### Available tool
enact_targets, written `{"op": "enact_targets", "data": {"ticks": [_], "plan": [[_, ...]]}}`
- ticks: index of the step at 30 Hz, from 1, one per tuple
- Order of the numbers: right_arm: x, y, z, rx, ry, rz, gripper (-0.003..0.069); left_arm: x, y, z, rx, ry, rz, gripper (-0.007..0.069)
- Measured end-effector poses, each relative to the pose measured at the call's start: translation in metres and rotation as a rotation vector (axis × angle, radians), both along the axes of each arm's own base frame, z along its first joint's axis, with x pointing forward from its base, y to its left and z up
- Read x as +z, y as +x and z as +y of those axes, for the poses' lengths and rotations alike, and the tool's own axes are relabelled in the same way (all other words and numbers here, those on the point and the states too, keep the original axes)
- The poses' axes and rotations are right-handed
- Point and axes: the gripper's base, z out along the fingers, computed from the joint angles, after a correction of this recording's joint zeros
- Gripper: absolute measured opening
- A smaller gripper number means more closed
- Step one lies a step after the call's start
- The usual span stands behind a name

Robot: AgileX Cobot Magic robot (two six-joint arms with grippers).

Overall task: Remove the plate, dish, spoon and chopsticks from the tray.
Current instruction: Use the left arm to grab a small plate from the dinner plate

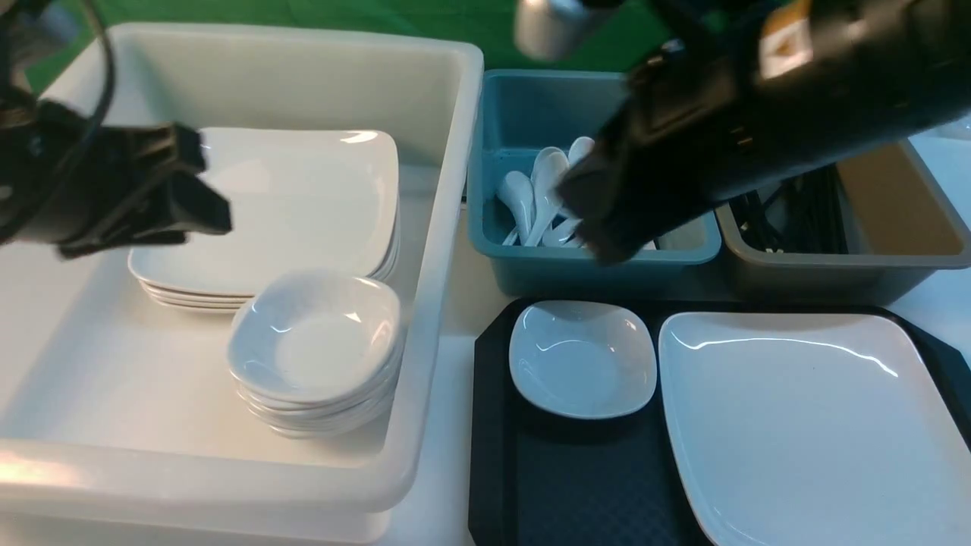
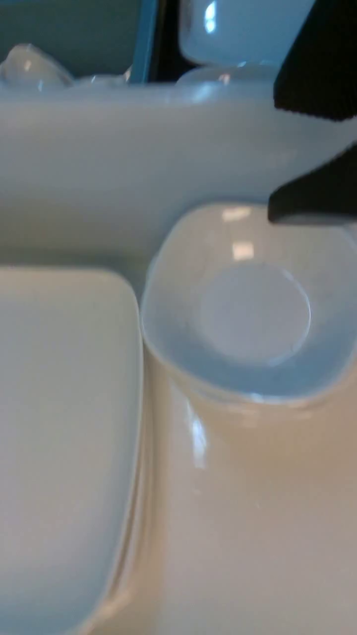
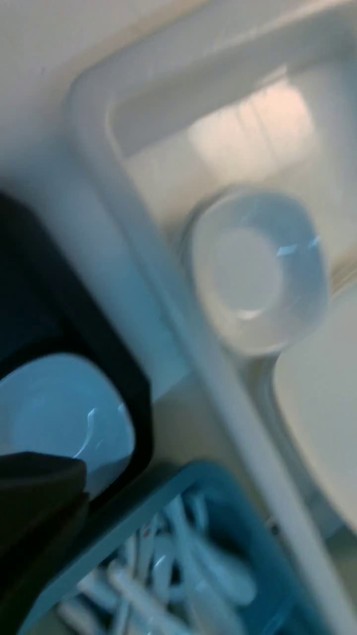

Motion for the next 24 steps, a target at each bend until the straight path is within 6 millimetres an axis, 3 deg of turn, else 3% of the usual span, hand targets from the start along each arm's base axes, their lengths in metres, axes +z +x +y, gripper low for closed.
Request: {"op": "enact_targets", "data": {"ticks": [1, 2, 3, 8, 10, 13, 18, 24], "plan": [[0.002, 0.002, -0.01, -0.035, -0.012, 0.011, 0.0039, 0.004, 0.0, -0.01, -0.045, 0.005, -0.011, 0.009], [0.002, 0.001, -0.014, -0.045, -0.02, 0.019, 0.0038, 0.004, 0.0, -0.013, -0.057, 0.009, -0.01, 0.0081], [0.005, 0.003, -0.04, -0.127, -0.054, 0.057, 0.0029, 0.01, 0.0, -0.04, -0.161, 0.023, -0.024, 0.0031], [0.0, 0.0, -0.103, -0.34, -0.103, 0.158, 0.0027, 0.007, 0.005, -0.116, -0.415, 0.124, -0.037, 0.0002], [-0.012, -0.007, -0.13, -0.437, -0.106, 0.199, 0.0027, -0.003, 0.008, -0.149, -0.513, 0.193, -0.041, 0.0002], [-0.026, -0.019, -0.152, -0.525, -0.098, 0.243, 0.0027, -0.024, 0.01, -0.191, -0.633, 0.305, -0.049, 0.0013], [-0.051, -0.043, -0.173, -0.624, -0.058, 0.228, 0.0025, -0.066, 0.016, -0.248, -0.774, 0.485, -0.071, 0.0134], [-0.054, -0.059, -0.179, -0.651, -0.033, 0.186, 0.0025, -0.122, 0.027, -0.275, -0.865, 0.634, -0.047, 0.0397]]}}
